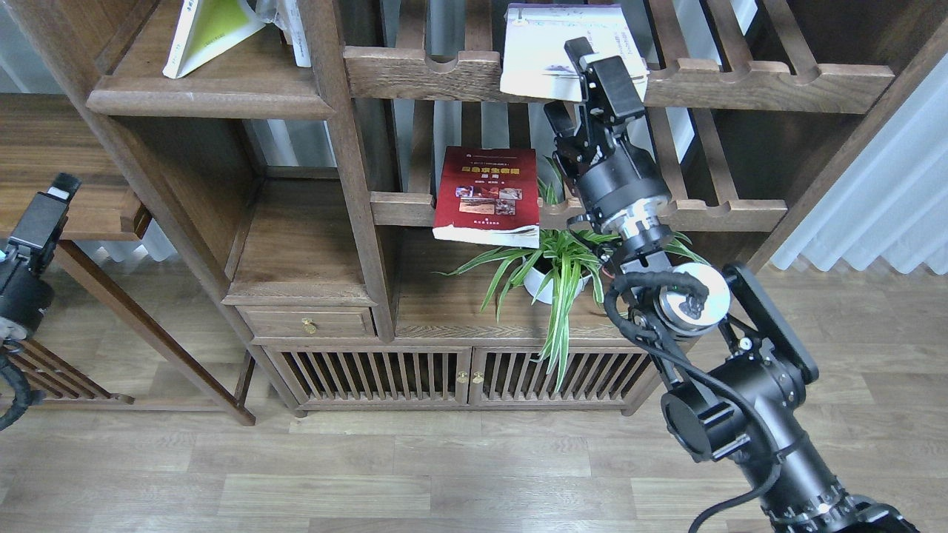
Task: Organize books on shelf
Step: 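Reach the right gripper up and grasp the white book on the upper shelf, then pull the white book off the upper shelf with the right gripper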
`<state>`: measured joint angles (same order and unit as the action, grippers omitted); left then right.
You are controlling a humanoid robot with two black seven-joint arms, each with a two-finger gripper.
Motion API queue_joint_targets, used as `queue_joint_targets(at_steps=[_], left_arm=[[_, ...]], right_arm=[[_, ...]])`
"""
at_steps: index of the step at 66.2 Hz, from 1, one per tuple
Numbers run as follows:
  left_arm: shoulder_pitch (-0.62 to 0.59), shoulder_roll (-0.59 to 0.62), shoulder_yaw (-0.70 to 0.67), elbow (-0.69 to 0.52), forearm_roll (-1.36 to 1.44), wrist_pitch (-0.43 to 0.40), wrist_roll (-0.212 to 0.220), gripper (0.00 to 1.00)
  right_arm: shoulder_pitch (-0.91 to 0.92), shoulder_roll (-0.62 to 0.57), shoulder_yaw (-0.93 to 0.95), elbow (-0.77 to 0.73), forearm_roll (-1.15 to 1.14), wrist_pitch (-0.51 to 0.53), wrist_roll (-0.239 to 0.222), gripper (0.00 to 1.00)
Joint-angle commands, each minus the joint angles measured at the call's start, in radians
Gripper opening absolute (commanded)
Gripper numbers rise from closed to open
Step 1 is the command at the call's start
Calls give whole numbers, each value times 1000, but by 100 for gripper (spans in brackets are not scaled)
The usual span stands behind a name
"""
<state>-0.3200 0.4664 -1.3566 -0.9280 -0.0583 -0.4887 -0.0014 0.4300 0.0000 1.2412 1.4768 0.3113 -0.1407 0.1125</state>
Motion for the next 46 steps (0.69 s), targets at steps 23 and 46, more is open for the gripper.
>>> queue_joint_targets(at_steps=[23, 46], left_arm=[[1, 0, -29, 0, 0, 0, 1, 100], [45, 6, -68, 0, 0, 0, 3, 100]], right_arm=[[35, 0, -8, -24, 3, -4, 133, 13], [30, 0, -23, -23, 11, 41, 135, 6]])
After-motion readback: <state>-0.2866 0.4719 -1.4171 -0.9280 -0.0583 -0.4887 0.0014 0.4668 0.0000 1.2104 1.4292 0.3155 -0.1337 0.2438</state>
